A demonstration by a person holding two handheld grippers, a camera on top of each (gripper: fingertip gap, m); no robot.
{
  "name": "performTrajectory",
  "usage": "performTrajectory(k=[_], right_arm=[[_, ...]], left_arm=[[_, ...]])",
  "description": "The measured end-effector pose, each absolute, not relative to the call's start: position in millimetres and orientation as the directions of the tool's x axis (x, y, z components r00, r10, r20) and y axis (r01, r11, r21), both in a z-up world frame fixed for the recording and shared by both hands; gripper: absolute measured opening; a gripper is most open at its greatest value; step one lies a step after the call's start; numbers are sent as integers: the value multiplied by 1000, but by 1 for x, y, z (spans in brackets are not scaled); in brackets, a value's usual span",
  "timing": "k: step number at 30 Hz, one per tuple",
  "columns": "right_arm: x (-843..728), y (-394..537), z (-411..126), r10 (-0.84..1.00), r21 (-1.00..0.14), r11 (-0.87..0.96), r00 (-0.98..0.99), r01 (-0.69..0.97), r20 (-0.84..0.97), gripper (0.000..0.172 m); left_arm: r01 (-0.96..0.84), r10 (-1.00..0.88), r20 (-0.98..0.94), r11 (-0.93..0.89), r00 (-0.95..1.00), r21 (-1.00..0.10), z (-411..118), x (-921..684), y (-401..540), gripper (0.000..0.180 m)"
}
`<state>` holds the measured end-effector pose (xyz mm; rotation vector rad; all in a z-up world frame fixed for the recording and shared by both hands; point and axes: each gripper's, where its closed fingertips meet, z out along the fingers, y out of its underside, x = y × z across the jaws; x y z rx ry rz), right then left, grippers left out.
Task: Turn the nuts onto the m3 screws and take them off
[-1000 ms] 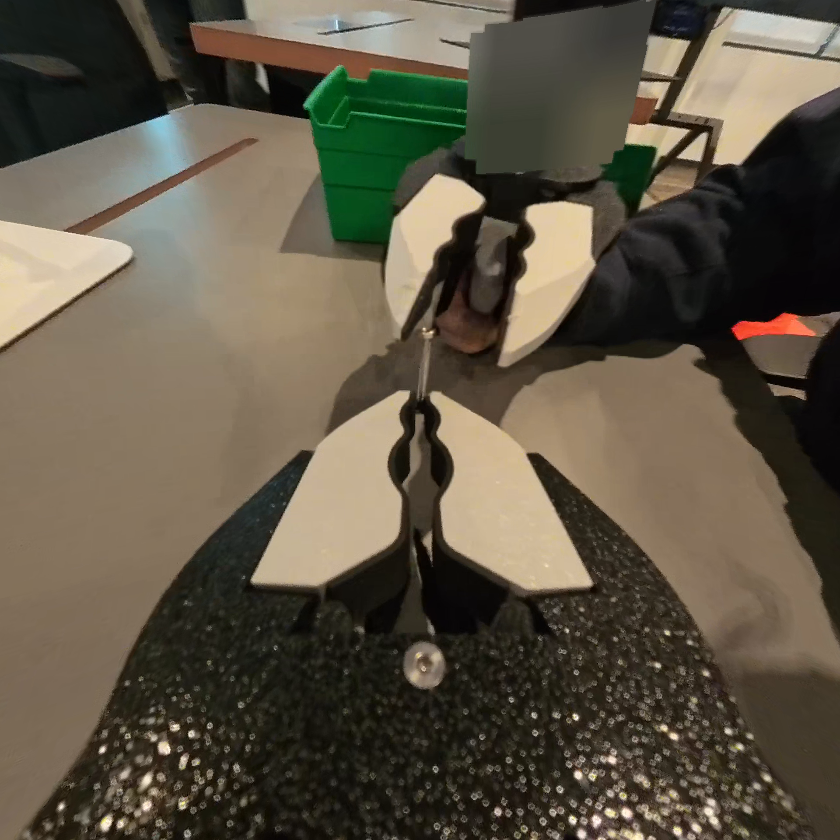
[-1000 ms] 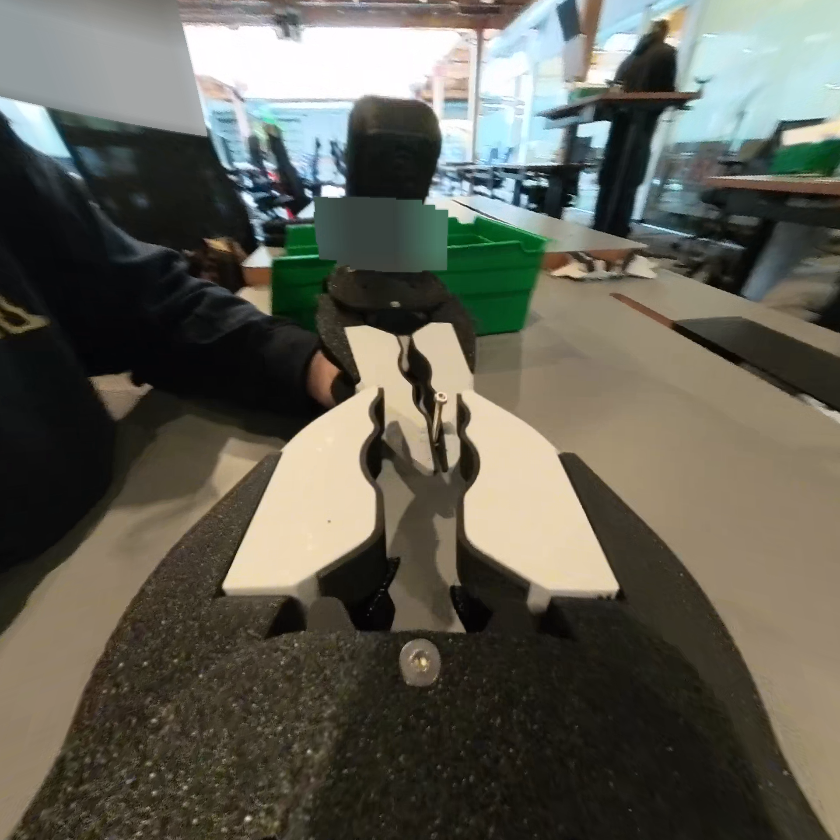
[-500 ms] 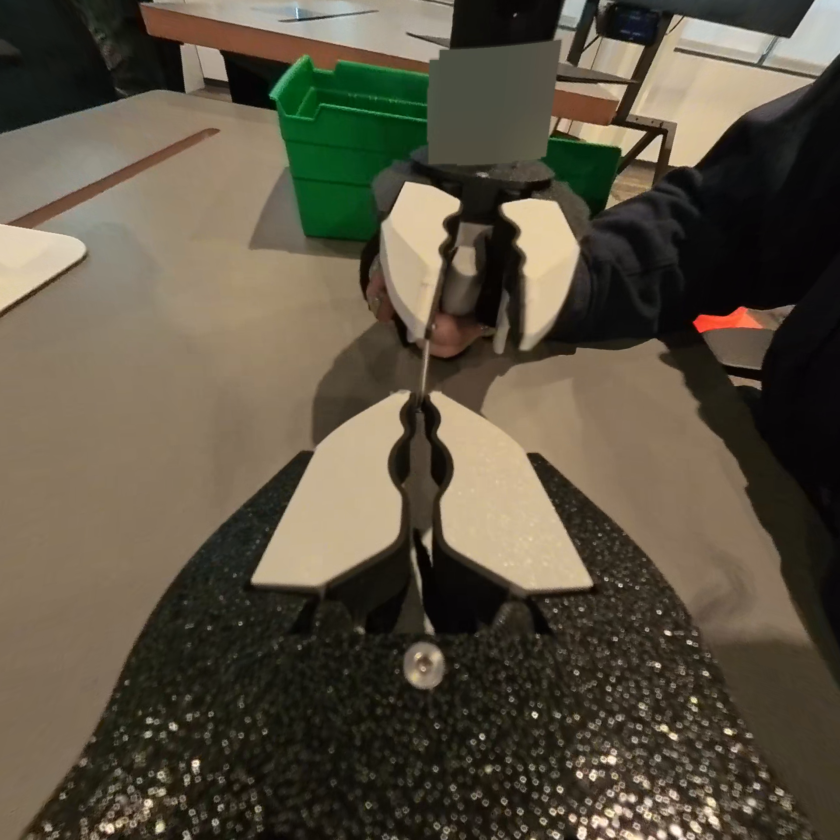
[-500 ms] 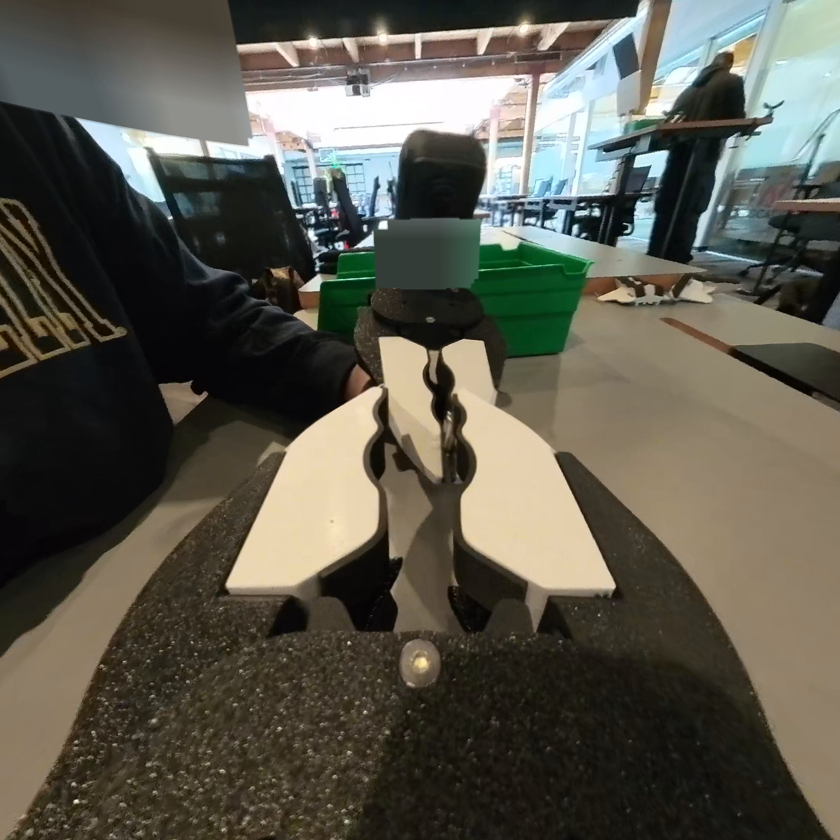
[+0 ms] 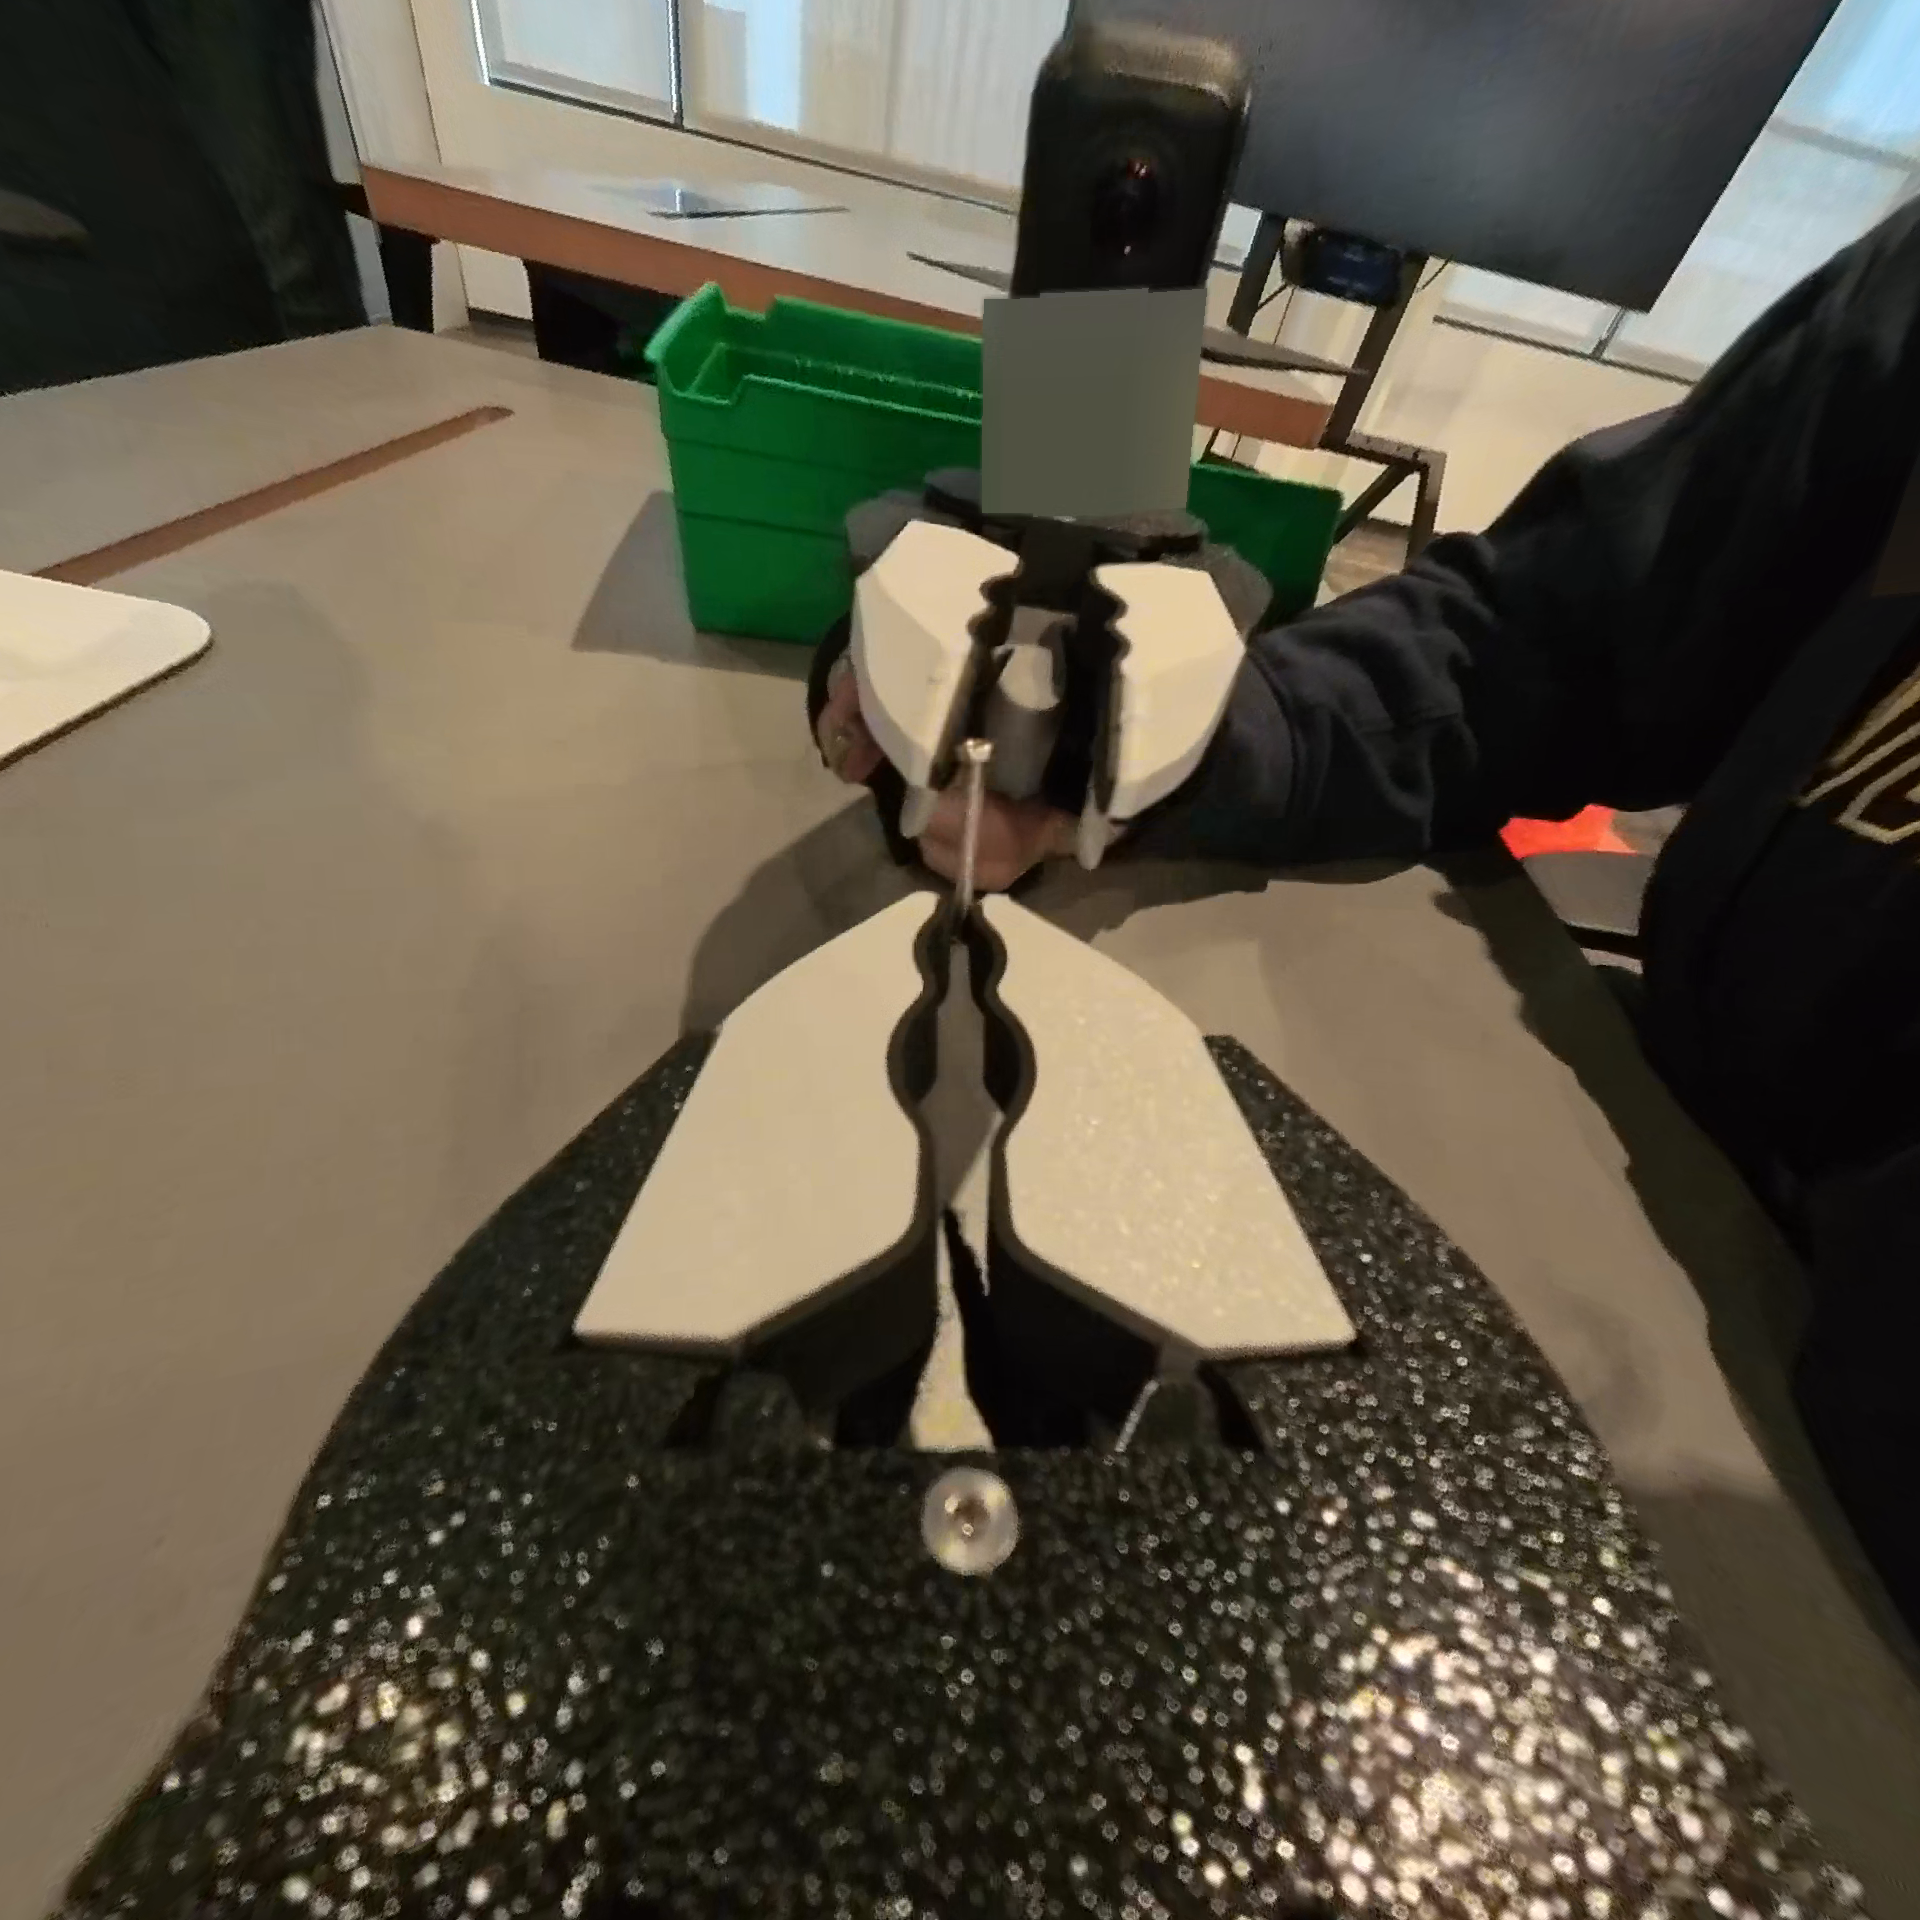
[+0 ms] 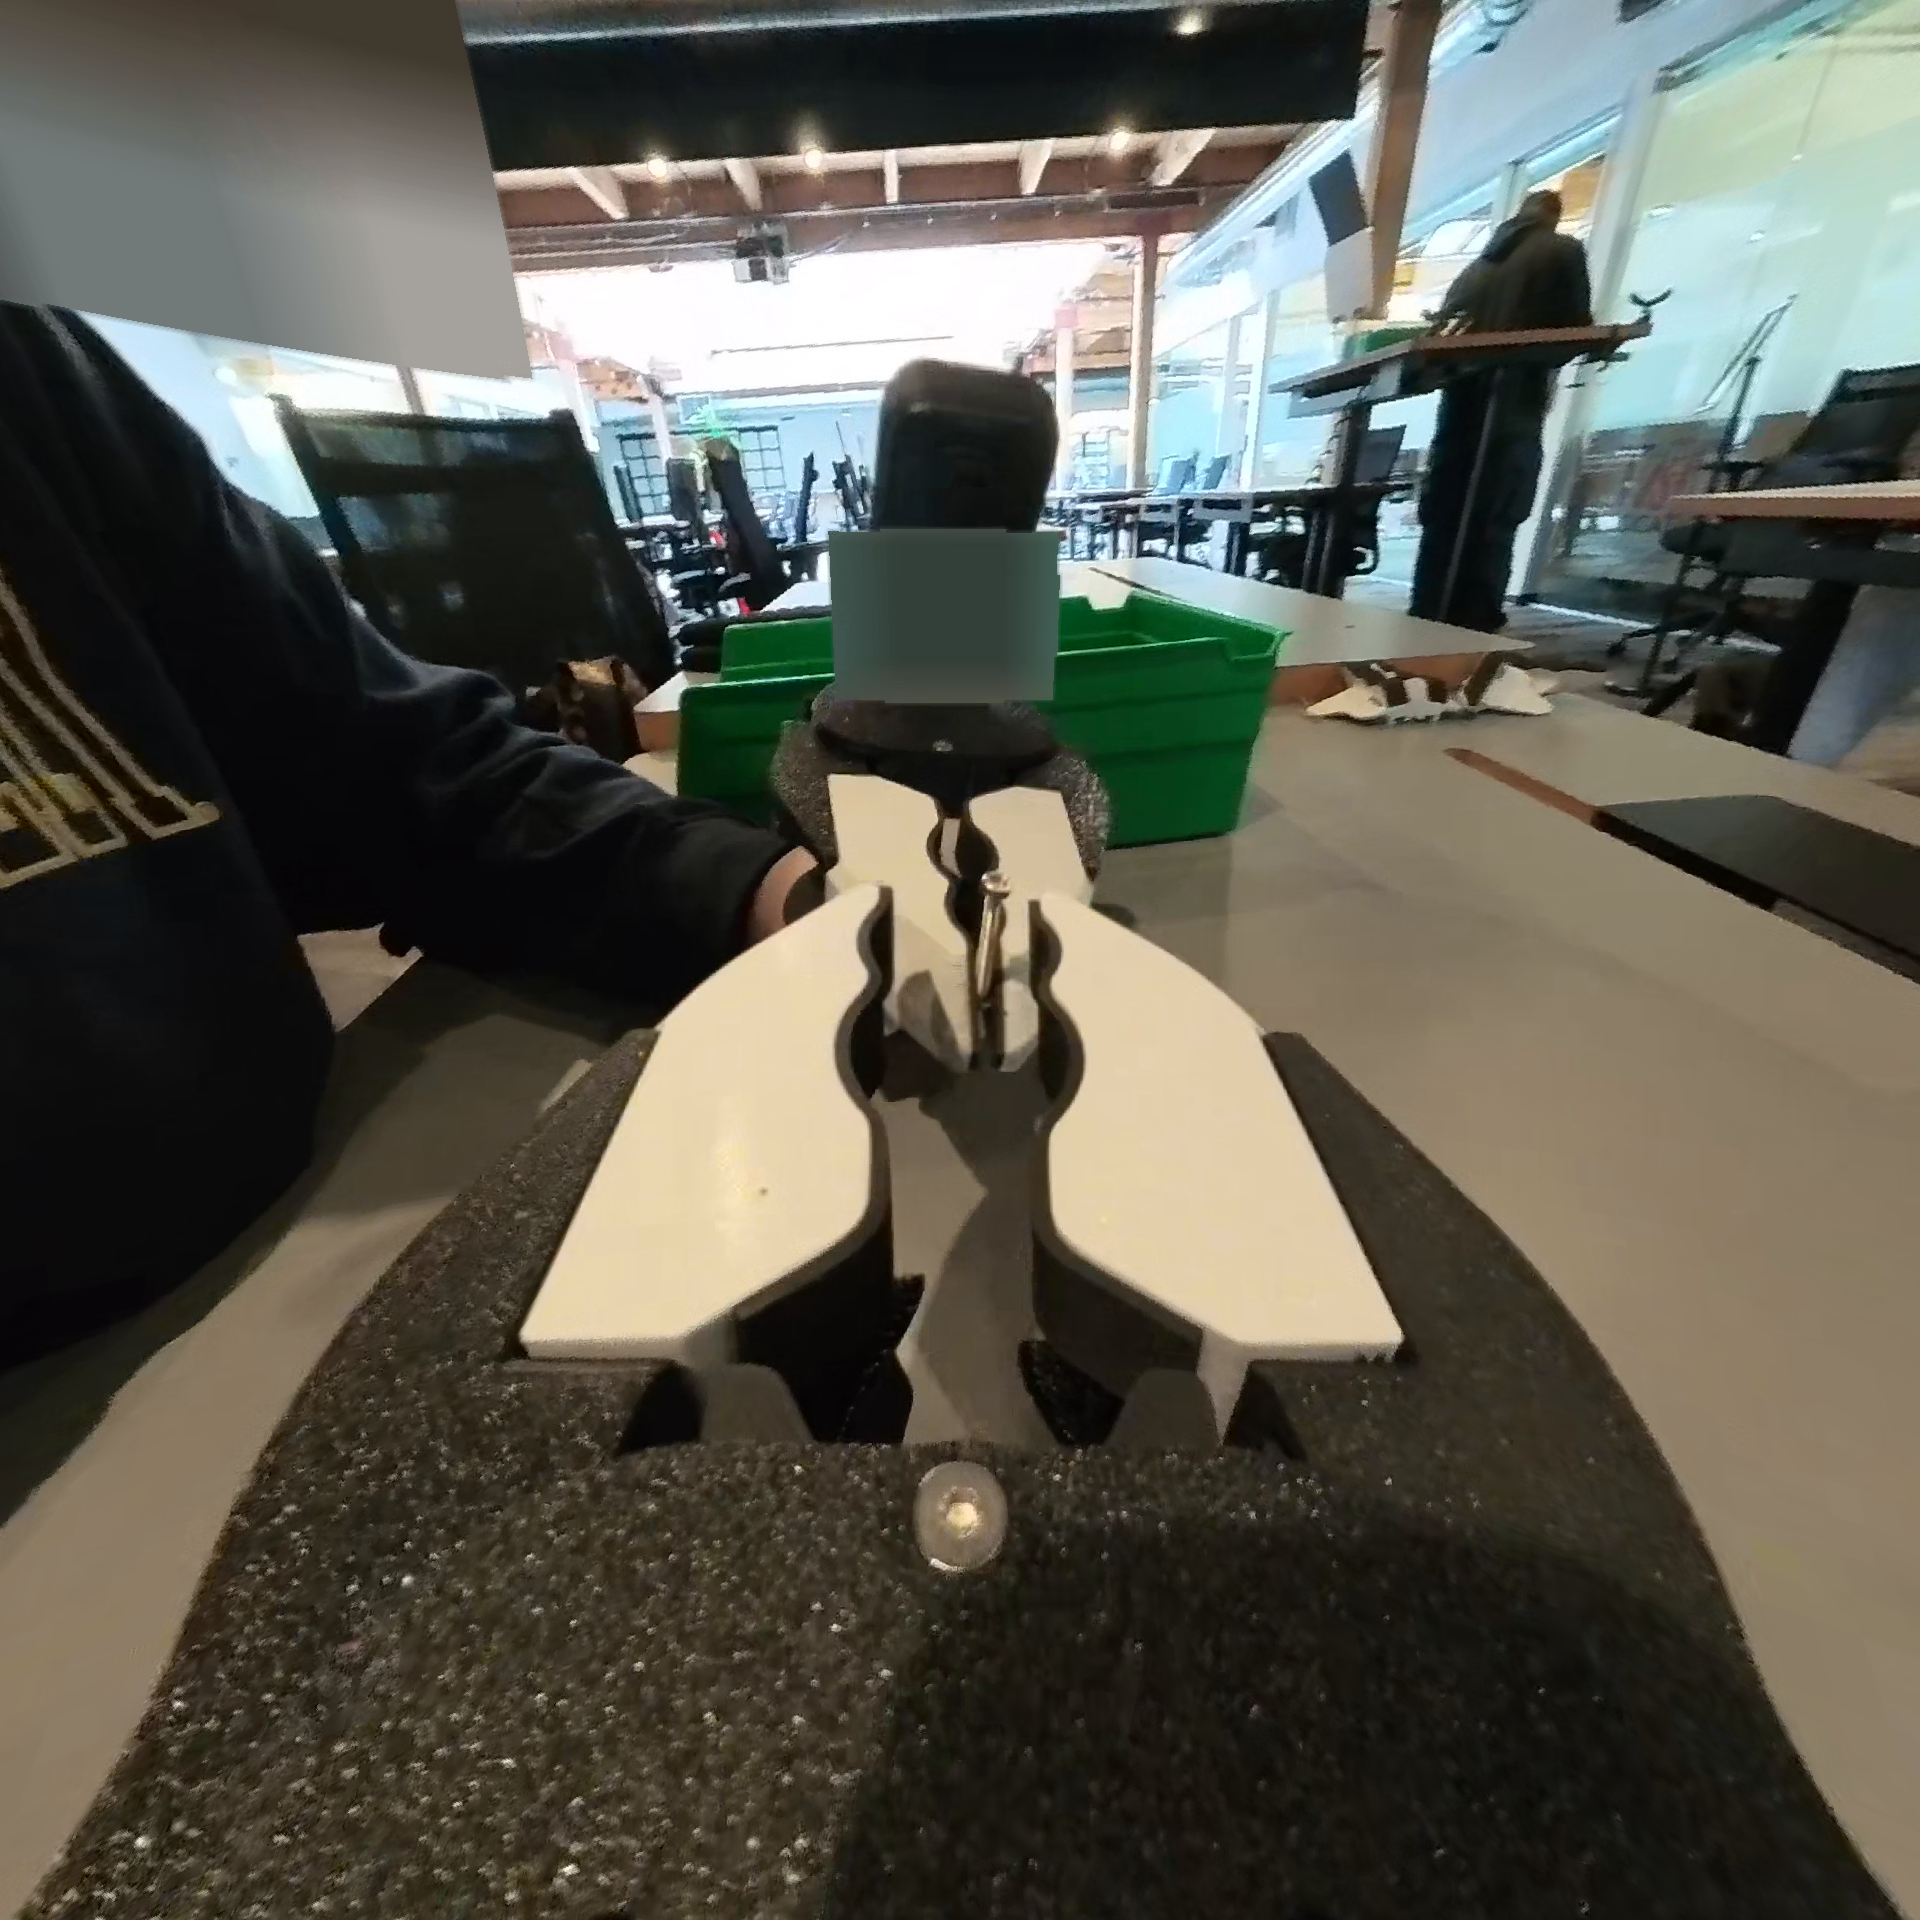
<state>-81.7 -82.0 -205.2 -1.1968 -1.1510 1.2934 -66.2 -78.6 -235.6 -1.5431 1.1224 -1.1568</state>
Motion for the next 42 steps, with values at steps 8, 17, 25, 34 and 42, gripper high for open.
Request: performTrajectory(k=[8,17,25,34,42], right_arm=[[-83,-88,-206,998,-998,-38,-51,-58,-35,26],[-90,-89,-202,998,-995,-48,-55,-85,-43,32],[-57,-79,-199,993,-982,118,3,148,119,27],[-47,-113,-213,843,-565,538,-388,625,373,23],[-57,-120,-230,694,-379,719,-583,582,422,23]], left_arm=[[-124,-968,197,-217,156,-968,-232,-68,-77,2],[-119,-966,212,-230,151,-966,-232,-68,-75,2],[-200,-970,221,-237,100,-951,-241,-61,-83,3],[-336,-973,219,-182,-75,-924,-255,-53,-110,2],[-383,-958,233,-155,-166,-911,-259,-53,-126,2]])
